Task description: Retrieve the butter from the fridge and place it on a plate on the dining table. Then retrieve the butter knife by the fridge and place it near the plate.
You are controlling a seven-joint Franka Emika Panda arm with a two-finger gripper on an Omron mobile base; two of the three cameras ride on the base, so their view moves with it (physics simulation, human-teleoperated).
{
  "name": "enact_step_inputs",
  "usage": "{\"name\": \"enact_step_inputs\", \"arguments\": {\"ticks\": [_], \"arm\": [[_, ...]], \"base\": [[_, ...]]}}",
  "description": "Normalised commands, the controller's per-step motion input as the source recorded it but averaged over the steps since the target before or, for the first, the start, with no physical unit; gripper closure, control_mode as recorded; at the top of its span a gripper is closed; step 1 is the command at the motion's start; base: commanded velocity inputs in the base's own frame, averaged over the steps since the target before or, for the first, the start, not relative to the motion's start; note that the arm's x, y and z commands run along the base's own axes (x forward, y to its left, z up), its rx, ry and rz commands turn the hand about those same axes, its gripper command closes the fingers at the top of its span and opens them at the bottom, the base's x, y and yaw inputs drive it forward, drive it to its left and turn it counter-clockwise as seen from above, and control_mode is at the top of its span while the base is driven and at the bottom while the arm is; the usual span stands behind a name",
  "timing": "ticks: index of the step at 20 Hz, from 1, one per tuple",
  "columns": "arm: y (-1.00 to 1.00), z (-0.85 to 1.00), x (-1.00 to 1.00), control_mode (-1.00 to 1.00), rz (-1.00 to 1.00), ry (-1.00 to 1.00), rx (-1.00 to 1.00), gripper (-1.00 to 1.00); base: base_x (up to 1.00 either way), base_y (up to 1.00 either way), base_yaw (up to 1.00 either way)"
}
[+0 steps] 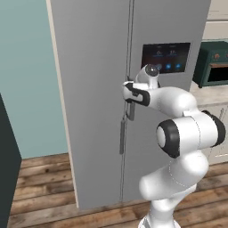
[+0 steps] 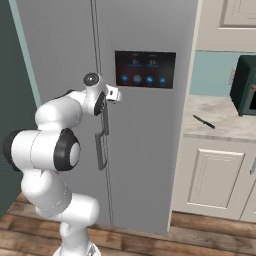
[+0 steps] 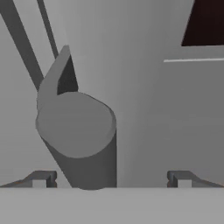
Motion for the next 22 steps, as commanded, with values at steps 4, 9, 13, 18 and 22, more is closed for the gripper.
{"name": "enact_step_inputs", "arguments": {"ticks": [4, 9, 13, 18, 22], "arm": [[0.00, -0.14, 0.31, -1.00, 0.00, -0.02, 0.00, -1.00], [0.00, -0.06, 0.29, -1.00, 0.00, -0.03, 0.00, 1.00], [0.00, 0.00, 0.00, -1.00, 0.00, 0.01, 0.00, 1.00], [-0.02, 0.04, -0.15, -1.00, 0.00, 0.00, 0.00, 1.00], [-0.42, 0.22, -0.73, -1.00, 0.00, 0.00, 0.00, 1.00]], "base": [[0.00, 0.00, 0.00], [0.00, 0.00, 0.00], [0.00, 0.00, 0.00], [0.00, 0.00, 0.00], [0.00, 0.00, 0.00]]}}
